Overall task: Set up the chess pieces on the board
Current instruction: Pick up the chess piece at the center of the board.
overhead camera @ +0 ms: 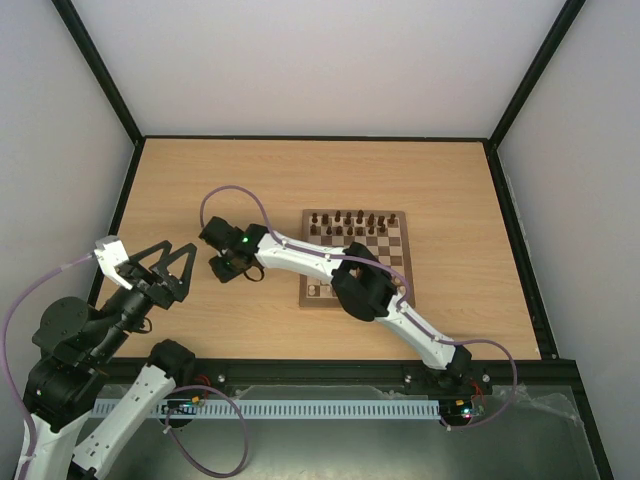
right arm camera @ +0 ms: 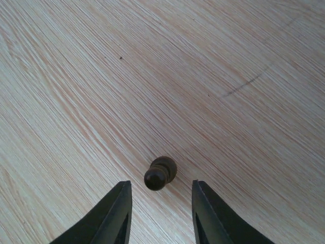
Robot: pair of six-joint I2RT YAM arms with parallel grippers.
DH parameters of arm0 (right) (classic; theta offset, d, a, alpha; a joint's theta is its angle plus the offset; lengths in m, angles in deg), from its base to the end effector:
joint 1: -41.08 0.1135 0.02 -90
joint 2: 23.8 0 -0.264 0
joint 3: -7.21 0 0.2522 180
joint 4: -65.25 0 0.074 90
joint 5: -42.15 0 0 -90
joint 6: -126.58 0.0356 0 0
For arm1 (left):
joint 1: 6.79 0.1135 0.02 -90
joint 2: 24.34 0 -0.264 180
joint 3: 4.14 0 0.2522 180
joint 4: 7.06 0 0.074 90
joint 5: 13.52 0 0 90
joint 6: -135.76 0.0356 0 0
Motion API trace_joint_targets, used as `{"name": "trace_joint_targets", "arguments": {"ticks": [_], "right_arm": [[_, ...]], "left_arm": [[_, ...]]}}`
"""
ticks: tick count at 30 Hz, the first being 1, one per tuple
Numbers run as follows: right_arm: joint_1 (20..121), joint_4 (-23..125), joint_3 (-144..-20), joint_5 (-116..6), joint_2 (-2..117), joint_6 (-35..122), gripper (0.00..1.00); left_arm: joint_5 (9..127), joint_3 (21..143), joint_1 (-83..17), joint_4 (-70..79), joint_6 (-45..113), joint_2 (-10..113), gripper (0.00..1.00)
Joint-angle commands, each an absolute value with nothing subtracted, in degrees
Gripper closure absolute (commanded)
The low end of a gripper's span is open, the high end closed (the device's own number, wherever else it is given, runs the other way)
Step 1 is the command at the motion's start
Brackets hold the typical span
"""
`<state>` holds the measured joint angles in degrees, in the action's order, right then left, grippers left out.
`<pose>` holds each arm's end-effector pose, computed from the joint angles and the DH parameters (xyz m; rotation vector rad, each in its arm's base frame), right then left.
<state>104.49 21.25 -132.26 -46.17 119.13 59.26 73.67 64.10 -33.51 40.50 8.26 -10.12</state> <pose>0.2500 0.4972 0.1767 -0.8585 2.3538 0.6389 0.0181 -0.0111 0.3948 -0.1019 1.5267 -0.9420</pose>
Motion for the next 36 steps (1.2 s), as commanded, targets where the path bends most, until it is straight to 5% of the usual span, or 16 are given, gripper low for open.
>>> {"name": "trace_joint_targets", "arguments": {"ticks": [1,15,29,36], "right_arm": [[104.9,18.8,-134.7,-47.2,120.4,58.8,0.67],[104.9,19.8,-136.7,-47.8,123.2,58.9,0.73],[104.9,20.8,-137.6,-46.6,123.6,58.9,0.95],[104.9,19.5,-135.1,-42.3,119.9,58.2,0.97]], "left_arm": [[73.1,64.8,-33.5,40.5,8.7,-10.5,0.01],[73.3,64.6,-33.5,40.7,9.0,-10.3,0.01],[73.6,64.5,-33.5,40.9,9.5,-10.2,0.00],[73.8,64.5,-33.5,40.8,9.8,-9.8,0.01]]}}
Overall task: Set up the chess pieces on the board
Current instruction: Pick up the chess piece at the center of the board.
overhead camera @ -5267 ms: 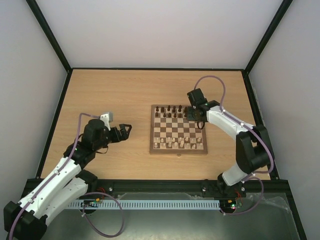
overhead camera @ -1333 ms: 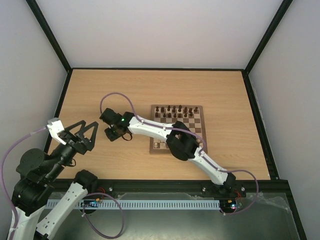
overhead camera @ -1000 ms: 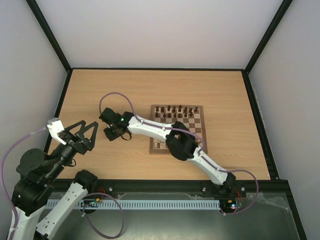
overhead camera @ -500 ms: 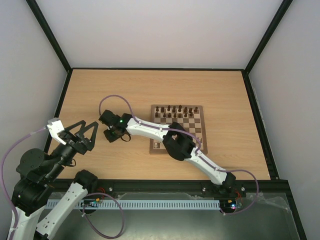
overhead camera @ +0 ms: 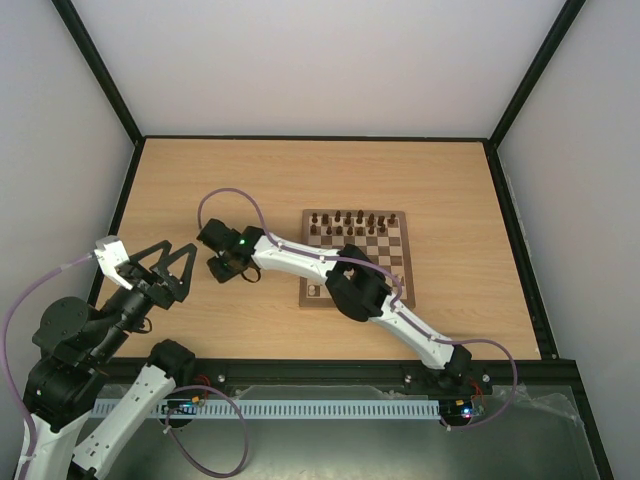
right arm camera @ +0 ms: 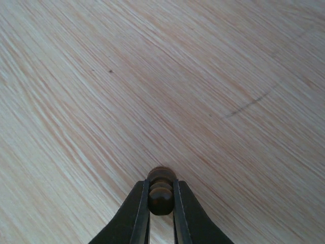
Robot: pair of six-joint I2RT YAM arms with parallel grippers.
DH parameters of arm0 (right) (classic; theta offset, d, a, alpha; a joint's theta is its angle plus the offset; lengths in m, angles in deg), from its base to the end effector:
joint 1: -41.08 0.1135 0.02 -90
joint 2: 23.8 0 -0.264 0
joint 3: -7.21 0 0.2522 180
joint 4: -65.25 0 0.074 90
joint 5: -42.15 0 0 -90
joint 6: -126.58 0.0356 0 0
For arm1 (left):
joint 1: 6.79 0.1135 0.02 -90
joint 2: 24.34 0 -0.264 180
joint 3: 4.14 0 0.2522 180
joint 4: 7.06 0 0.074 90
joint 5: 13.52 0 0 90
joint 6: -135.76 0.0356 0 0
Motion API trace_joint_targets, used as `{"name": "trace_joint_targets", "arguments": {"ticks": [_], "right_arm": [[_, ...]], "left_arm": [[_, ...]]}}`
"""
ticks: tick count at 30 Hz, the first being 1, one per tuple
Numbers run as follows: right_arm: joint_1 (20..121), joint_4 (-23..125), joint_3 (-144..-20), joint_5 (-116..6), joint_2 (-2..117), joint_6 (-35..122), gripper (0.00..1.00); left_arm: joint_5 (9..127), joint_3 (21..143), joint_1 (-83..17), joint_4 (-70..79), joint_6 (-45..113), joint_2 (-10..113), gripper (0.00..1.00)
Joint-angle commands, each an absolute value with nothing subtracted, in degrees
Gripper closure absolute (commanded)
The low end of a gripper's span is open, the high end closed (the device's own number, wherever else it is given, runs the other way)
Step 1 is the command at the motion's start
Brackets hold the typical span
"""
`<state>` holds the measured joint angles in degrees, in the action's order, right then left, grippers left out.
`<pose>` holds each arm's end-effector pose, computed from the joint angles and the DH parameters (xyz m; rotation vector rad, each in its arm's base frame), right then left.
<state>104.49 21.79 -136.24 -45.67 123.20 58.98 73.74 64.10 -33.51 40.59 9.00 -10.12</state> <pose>0.2554 0.5072 0.1615 -0.8561 2.3424 0.6338 0.0181 -0.0110 0.3946 -0.0931 1.5271 -0.9305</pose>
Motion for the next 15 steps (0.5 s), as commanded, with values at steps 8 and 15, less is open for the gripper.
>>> {"name": "trace_joint_targets", "arguments": {"ticks": [8,15], "right_arm": [[104.1,21.1,-118.3,-34.3,103.1,57.4,0.98],[97.6,24.2,-92.6,-29.1,79.4,58.2,0.97]], "left_arm": [[74.0,63.9,-33.5,39.9,10.0,-7.7,0.00],[73.8,60.2,-33.5,36.7,9.9,-5.2,0.01]]}}
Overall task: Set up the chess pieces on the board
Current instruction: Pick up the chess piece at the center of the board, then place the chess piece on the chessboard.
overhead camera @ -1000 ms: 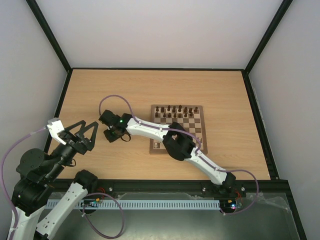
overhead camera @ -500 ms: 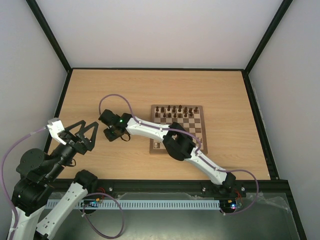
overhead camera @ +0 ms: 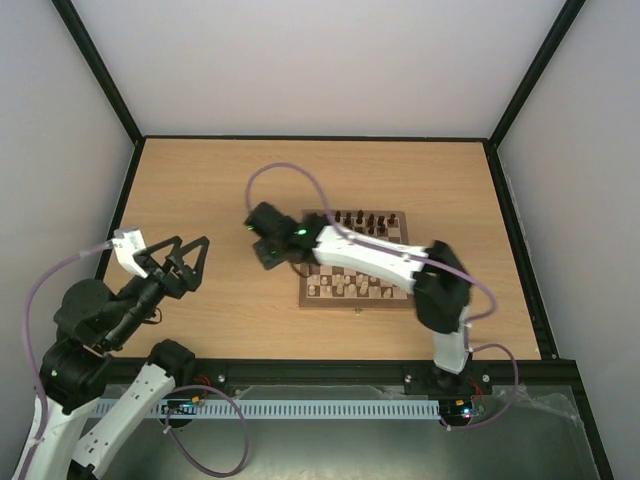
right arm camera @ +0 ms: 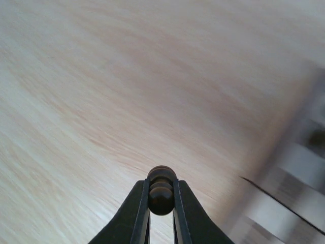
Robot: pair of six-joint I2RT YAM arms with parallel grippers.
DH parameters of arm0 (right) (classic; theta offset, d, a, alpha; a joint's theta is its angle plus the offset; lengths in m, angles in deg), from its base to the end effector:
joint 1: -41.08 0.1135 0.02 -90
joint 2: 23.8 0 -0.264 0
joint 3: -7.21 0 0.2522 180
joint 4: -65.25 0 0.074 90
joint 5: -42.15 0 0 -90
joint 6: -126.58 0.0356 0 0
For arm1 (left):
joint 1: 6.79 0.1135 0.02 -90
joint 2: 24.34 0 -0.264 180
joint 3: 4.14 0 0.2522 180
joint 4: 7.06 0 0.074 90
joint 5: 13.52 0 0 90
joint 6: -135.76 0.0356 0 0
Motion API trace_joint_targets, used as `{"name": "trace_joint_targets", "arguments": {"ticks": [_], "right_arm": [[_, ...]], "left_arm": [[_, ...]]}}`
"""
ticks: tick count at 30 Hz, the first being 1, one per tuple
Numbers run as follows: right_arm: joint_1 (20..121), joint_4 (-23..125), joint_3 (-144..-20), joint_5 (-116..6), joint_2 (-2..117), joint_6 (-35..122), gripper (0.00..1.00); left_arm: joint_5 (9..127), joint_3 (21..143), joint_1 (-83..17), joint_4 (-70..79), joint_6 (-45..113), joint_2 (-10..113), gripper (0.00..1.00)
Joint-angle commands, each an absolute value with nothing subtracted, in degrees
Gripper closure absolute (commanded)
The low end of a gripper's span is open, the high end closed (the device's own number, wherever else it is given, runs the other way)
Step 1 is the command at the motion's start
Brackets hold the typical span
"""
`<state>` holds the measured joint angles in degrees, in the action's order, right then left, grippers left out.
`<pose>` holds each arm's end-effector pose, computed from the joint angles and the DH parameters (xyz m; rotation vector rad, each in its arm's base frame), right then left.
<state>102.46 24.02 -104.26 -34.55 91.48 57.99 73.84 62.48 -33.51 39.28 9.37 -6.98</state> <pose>0.2281 0.4009 0.2586 -0.7028 2.2672 0.4414 0.0368 -0.0204 0.3889 -0.0956 1.5881 -0.9071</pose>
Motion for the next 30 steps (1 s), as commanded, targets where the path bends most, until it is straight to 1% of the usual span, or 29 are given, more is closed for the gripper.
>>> {"name": "trace_joint_targets", "arguments": {"ticks": [1,4,7,12,16,21,30], "right_arm": [[96.0,24.3,-89.2,-28.7,75.7,58.4,0.97],[89.4,24.1,-80.6,-28.8,66.2,59.0,0.95],[81.1,23.3,-74.3,-28.6,59.2,58.9,0.95],[69.7,21.9,-68.8,-28.3,54.6,59.0,0.94],[64.3,21.7,-68.4,-27.7,57.9,60.5,0.95],[61.1,24.9,-65.5,-27.8,63.0,61.1,0.95],[60.5,28.7,-67.0,-29.9,70.3,61.4,0.95]], "left_arm": [[73.7,59.4,-33.5,36.0,9.8,-4.7,0.01],[72.9,56.6,-33.5,32.5,9.0,-2.9,0.00],[72.5,53.6,-33.5,28.9,8.3,-0.9,0.01],[70.8,49.9,-33.5,23.5,7.1,2.9,0.00],[70.1,48.5,-33.6,20.6,6.7,6.0,0.01],[71.0,47.7,-33.6,20.6,7.5,7.3,0.01],[71.9,47.4,-33.6,20.7,8.7,8.9,0.01]]}}
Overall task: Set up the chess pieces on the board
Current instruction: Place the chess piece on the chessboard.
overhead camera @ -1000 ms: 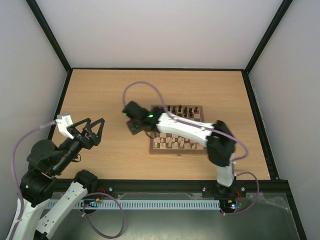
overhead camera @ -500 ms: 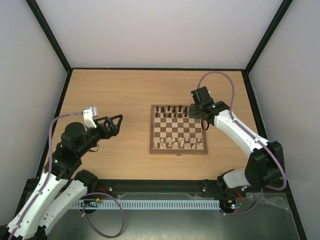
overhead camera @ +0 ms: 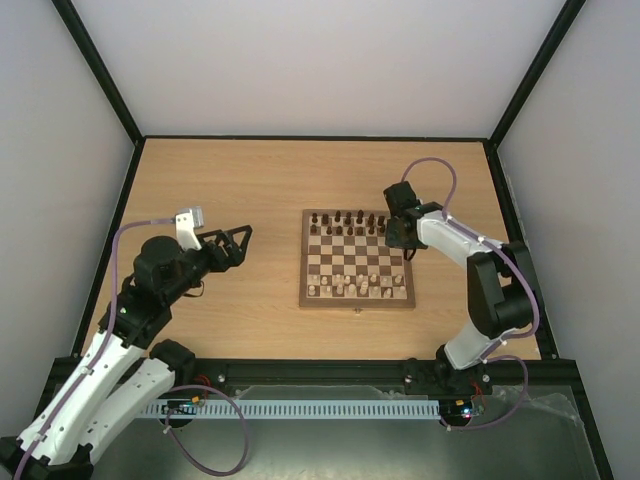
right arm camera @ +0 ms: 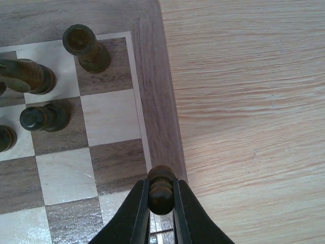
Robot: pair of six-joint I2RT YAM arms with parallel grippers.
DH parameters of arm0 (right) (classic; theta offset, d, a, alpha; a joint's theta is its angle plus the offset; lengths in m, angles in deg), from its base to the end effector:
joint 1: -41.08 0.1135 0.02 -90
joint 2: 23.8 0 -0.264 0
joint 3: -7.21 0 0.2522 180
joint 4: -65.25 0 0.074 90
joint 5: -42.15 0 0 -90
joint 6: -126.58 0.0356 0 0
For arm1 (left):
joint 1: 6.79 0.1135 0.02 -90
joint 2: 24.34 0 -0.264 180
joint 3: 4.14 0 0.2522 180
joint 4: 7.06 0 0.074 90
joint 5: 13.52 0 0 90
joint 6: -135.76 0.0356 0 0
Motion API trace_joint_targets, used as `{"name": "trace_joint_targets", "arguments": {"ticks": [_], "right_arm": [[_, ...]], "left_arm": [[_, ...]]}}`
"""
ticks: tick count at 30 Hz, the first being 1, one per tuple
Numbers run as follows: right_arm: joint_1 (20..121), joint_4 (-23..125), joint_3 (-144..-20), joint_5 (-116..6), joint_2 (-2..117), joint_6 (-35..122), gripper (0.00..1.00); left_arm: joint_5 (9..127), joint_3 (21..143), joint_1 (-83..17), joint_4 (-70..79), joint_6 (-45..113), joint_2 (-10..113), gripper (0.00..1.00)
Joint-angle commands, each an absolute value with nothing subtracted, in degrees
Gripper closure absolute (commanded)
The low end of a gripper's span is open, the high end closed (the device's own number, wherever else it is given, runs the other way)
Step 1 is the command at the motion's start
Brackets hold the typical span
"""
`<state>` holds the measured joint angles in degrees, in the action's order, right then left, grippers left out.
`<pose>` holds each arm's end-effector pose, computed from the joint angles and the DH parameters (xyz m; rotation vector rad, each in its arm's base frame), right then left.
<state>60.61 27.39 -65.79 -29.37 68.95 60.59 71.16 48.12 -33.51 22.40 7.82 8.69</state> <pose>0.3127 0.0989 0.2010 0.2158 2.4936 -0.1084 0.1276 -0.0679 0.3210 -0.1085 1.8341 -0.8926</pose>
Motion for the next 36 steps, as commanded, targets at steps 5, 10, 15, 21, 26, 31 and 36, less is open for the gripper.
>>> {"name": "trace_joint_targets", "arguments": {"ticks": [5,10,15,21,26,31,36], "right_arm": [[60.5,29.5,-69.5,-29.7,74.4,61.0,0.96],[60.5,31.0,-70.6,-30.0,77.0,61.0,0.96],[60.5,31.8,-71.6,-30.5,78.6,60.8,0.96],[60.5,31.9,-72.5,-31.1,79.3,60.5,0.95],[60.5,32.0,-72.3,-31.6,79.3,60.4,0.93],[60.5,32.0,-71.3,-31.7,77.1,60.5,0.68],[60.5,31.1,-71.4,-31.8,74.7,60.5,0.66]], "left_arm": [[72.4,47.3,-33.6,20.2,8.9,9.6,0.00],[72.7,47.1,-33.6,19.3,8.9,10.8,0.01],[72.8,47.1,-33.6,18.6,9.1,11.8,0.00],[72.9,47.1,-33.6,18.1,9.1,12.5,0.01],[72.9,46.9,-33.6,17.9,9.1,12.8,0.01],[73.4,46.9,-33.6,18.0,9.0,12.9,0.00],[73.5,47.2,-33.6,18.6,8.9,12.8,0.01]]}}
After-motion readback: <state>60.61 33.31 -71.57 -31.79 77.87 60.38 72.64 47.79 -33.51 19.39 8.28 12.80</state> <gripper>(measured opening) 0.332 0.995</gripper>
